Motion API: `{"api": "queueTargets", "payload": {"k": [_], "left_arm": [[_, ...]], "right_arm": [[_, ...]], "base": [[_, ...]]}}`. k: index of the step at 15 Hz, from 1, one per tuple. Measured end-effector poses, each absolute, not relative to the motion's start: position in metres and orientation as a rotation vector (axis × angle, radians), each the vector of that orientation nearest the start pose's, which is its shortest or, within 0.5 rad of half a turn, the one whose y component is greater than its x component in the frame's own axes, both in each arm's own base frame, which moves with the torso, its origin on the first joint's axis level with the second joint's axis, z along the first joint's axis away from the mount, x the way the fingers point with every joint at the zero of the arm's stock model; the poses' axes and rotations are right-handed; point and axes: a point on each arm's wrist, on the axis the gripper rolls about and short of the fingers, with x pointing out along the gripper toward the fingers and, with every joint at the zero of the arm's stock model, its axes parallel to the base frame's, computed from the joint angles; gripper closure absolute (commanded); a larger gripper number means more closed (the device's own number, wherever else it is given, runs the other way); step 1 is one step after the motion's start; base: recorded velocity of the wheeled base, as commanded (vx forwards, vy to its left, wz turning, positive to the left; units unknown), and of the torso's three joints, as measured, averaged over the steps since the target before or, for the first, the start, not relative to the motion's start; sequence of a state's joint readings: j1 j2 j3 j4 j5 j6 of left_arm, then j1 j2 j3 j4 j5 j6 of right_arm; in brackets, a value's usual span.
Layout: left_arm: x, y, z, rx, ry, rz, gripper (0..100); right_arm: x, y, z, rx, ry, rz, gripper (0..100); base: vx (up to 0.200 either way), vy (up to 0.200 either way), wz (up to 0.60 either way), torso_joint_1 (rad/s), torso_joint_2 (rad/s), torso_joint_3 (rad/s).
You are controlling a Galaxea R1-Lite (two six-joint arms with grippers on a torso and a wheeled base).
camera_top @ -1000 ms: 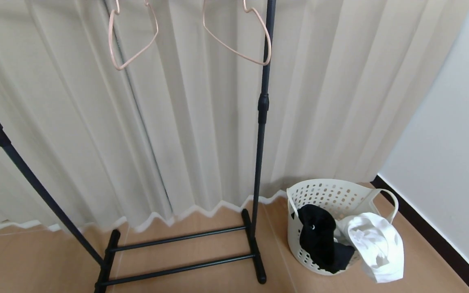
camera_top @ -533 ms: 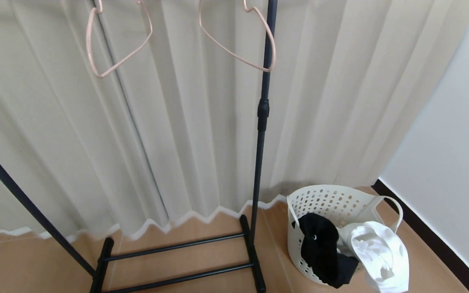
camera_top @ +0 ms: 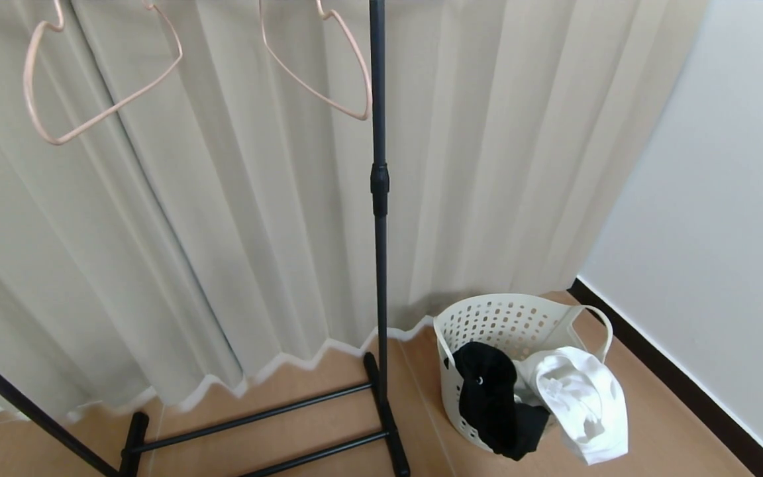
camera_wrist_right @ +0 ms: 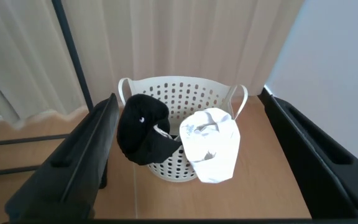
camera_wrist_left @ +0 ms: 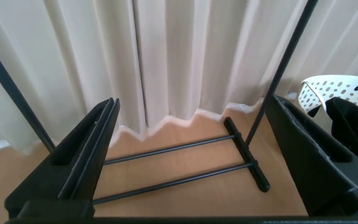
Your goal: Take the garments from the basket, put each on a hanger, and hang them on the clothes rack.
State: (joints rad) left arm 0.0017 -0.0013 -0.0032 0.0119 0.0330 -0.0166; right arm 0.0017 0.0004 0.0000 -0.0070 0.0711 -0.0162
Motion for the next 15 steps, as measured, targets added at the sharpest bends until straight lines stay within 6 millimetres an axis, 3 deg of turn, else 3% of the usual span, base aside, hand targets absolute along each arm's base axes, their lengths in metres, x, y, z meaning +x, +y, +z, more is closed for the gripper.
{"api": "queueTargets", "payload": {"k": [15], "left_arm": [[-0.0233, 0.0007, 0.0755, -0.019, 0.006, 0.034, 0]], "right_arm": [[-0.0228, 0.0016, 0.0763, -0.017, -0.008, 0.074, 0]], "base": [[0.0, 0.0, 0.0, 0.003, 0.0, -0.184]]}}
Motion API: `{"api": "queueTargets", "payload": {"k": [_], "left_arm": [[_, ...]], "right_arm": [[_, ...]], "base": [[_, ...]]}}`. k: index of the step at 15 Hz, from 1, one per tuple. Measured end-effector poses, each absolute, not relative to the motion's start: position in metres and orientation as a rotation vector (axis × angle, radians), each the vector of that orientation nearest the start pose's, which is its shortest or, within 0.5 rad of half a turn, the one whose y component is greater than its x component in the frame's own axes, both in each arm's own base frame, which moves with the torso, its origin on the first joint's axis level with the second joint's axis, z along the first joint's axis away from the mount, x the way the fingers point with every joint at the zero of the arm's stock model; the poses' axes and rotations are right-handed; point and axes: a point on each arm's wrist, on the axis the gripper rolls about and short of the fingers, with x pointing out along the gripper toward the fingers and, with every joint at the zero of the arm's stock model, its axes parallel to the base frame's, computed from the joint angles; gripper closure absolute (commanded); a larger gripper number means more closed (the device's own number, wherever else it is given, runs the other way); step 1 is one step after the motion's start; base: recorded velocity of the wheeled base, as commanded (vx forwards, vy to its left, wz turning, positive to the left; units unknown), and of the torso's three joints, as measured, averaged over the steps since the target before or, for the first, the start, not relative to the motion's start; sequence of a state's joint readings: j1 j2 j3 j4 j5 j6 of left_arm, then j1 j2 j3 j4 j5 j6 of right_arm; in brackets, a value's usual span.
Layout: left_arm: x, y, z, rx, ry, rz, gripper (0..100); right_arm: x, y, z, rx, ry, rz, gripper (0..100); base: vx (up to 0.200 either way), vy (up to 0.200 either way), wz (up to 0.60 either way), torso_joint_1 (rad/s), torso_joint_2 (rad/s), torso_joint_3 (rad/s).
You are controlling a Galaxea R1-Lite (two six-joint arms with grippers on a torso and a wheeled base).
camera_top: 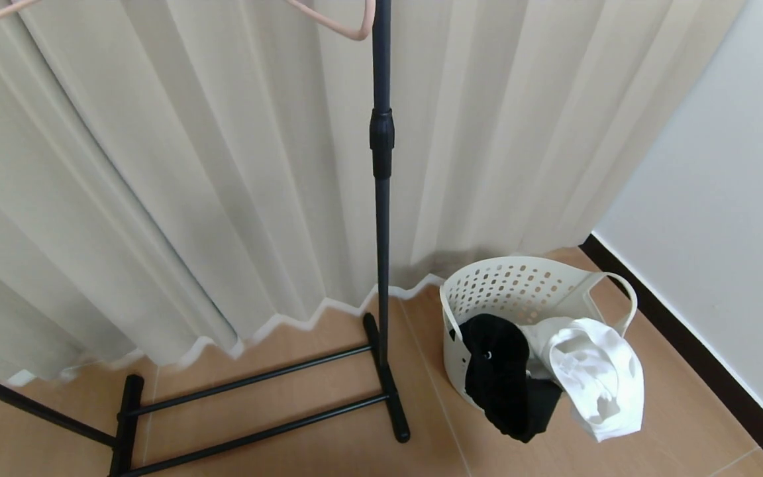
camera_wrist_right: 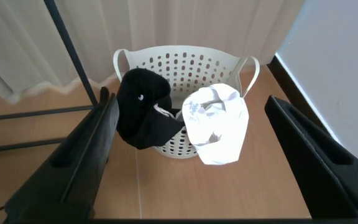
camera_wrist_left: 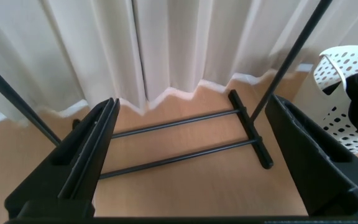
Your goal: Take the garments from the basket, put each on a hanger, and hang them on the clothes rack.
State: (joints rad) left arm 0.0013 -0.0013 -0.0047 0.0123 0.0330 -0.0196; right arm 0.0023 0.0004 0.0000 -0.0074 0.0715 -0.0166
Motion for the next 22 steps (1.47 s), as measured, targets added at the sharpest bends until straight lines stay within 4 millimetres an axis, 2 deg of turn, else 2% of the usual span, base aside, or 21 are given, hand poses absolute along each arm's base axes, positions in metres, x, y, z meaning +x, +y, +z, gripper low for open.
{"api": "queueTargets", "payload": {"k": [14, 22], "left_arm": [[-0.0232, 0.001, 0.0752, -0.036, 0.006, 0.045, 0], [-0.0232, 0.001, 0.0754, -0.034, 0.005, 0.049, 0]], "right_arm": [[-0.0228, 0.0016, 0.0763, -0.016, -0.008, 0.073, 0], [-0.0228, 0.0016, 0.0763, -0.018, -0.008, 0.074, 0]], "base": [[0.0, 0.0, 0.0, 0.003, 0.0, -0.198], [0.0, 0.0, 0.0, 0.002, 0.0, -0.091]]}}
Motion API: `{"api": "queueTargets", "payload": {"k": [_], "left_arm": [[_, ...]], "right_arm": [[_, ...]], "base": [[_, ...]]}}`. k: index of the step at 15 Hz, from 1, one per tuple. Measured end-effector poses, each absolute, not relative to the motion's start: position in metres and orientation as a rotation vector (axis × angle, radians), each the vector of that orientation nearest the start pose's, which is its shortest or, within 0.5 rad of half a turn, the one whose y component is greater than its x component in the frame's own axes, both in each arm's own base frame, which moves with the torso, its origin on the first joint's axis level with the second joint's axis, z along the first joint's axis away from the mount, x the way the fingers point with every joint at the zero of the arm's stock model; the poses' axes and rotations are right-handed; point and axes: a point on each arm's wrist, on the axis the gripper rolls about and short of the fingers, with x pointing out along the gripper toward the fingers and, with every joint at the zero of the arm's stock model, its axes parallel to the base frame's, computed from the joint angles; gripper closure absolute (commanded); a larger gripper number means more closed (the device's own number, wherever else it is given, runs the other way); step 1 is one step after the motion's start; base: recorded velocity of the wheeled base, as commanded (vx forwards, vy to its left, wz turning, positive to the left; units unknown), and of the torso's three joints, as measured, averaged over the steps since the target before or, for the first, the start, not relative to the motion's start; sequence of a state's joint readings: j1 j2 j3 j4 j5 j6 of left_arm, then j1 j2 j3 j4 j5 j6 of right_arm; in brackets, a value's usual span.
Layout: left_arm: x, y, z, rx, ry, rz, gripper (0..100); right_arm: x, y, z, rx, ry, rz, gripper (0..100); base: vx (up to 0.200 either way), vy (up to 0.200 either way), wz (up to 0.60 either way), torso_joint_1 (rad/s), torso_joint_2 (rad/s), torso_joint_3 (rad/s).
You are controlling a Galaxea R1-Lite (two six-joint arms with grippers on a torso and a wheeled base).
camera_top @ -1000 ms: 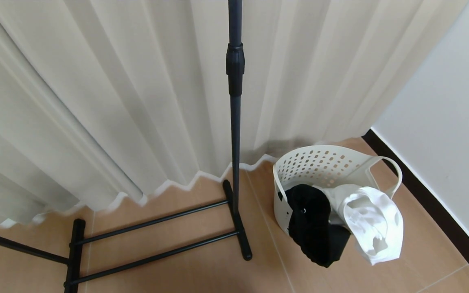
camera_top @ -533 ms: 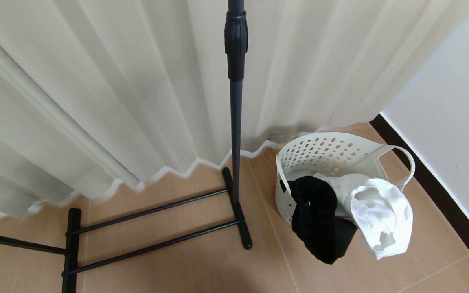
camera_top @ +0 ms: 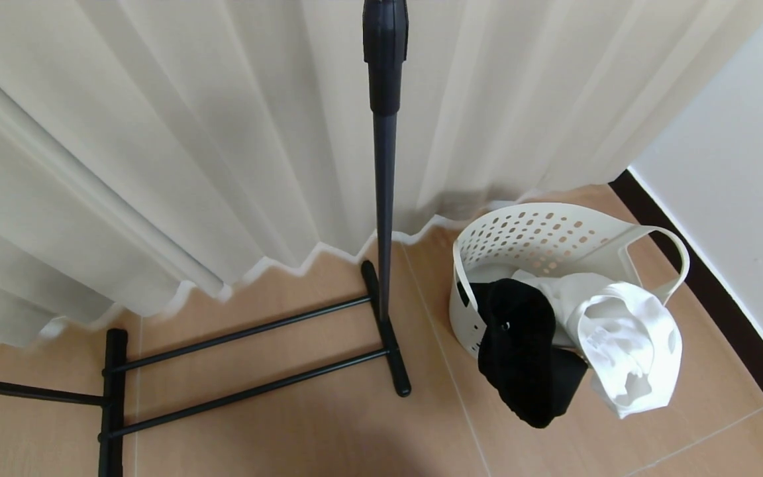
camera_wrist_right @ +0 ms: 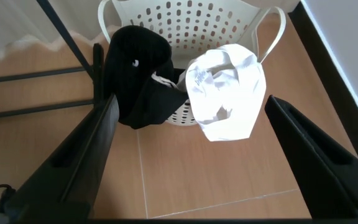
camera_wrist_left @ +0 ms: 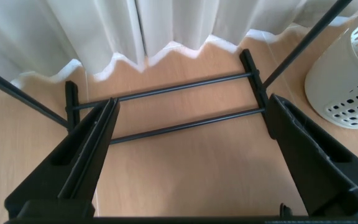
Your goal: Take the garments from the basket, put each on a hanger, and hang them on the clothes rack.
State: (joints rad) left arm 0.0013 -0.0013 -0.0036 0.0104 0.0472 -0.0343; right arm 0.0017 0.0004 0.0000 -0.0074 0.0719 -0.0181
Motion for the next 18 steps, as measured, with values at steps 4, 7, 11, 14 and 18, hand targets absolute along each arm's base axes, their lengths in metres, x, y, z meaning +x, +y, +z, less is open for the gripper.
{"api": "queueTargets", "payload": {"k": [4, 7, 11, 14, 18], "left_arm": [[-0.023, 0.001, 0.076, -0.033, 0.004, 0.048, 0], [-0.023, 0.001, 0.075, -0.033, 0.004, 0.05, 0], [-0.023, 0.001, 0.075, -0.033, 0.005, 0.05, 0], [-0.023, 0.001, 0.075, -0.033, 0.005, 0.05, 0], [-0.023, 0.001, 0.075, -0.033, 0.006, 0.05, 0]], "right_arm": [[-0.023, 0.002, 0.076, -0.024, -0.004, 0.072, 0], [-0.022, 0.001, 0.074, -0.05, 0.026, 0.067, 0], [-0.006, 0.001, 0.098, -0.09, 0.177, 0.101, 0], [0.031, 0.004, 0.133, -0.244, 0.335, 0.182, 0], [0.111, 0.018, 0.179, -0.718, 0.42, 0.364, 0]], "base": [[0.0, 0.0, 0.0, 0.004, 0.0, -0.126], [0.0, 0.0, 0.0, 0.005, 0.0, -0.139], [0.0, 0.0, 0.0, 0.002, 0.0, -0.013], [0.0, 0.0, 0.0, 0.0, 0.0, 0.0], [0.0, 0.0, 0.0, 0.0, 0.0, 0.0]]}}
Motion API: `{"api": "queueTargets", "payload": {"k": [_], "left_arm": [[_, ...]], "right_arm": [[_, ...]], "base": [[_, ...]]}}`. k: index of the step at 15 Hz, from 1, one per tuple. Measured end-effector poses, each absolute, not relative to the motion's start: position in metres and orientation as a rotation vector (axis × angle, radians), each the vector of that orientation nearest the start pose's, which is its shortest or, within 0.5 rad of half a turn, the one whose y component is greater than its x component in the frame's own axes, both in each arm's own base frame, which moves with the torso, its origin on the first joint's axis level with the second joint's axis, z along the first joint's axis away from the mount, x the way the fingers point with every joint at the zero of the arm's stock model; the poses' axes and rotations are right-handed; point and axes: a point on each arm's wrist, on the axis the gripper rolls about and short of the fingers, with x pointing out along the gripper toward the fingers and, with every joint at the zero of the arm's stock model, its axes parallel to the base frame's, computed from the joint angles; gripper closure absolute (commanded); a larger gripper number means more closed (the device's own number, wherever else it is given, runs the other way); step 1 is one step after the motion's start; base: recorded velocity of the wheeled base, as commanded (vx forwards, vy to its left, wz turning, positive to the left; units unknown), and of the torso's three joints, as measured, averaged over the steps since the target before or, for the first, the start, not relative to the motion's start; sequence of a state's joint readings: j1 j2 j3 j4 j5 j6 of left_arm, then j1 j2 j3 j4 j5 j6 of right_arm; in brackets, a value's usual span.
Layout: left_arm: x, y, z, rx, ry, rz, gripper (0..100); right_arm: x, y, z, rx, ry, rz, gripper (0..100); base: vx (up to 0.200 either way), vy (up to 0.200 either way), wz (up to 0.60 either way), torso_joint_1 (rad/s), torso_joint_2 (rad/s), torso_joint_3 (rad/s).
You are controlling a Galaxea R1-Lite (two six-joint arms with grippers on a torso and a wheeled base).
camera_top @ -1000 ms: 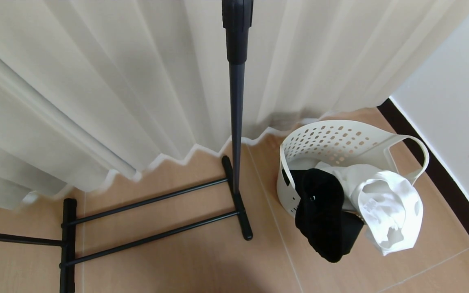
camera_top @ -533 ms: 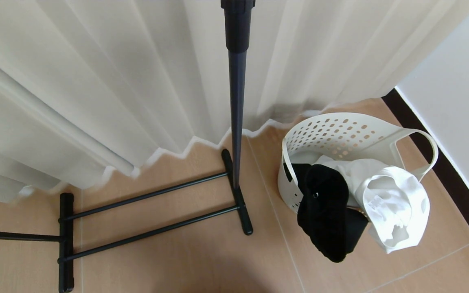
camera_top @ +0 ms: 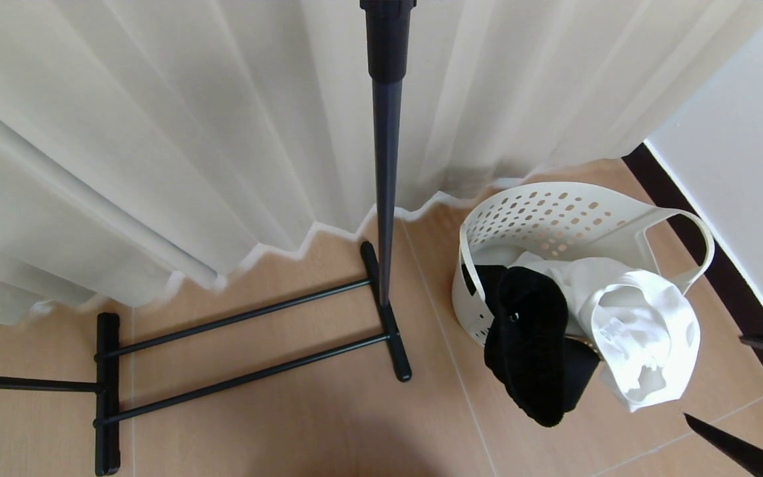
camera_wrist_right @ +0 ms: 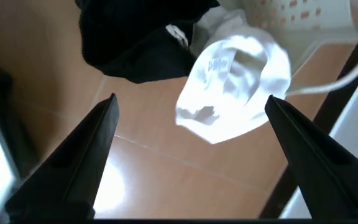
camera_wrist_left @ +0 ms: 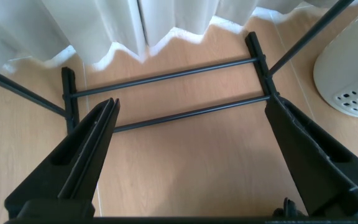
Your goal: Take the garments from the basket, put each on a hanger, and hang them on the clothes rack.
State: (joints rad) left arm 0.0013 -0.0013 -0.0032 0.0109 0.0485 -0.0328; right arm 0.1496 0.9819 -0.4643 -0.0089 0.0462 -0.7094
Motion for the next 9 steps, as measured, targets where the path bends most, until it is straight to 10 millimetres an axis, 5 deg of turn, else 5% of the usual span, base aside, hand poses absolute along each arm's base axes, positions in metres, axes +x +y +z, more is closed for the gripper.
{"api": "queueTargets", "payload": {"k": [4, 9], "left_arm": [[-0.023, 0.001, 0.075, -0.033, 0.005, 0.05, 0], [-0.023, 0.001, 0.075, -0.032, 0.006, 0.05, 0]], "right_arm": [[0.202, 0.055, 0.206, -0.926, 0.431, 0.444, 0], [0.294, 0.087, 0.196, -0.967, 0.475, 0.467, 0]], "base": [[0.0, 0.0, 0.0, 0.0, 0.0, 0.0], [0.0, 0.0, 0.0, 0.0, 0.0, 0.0]]}}
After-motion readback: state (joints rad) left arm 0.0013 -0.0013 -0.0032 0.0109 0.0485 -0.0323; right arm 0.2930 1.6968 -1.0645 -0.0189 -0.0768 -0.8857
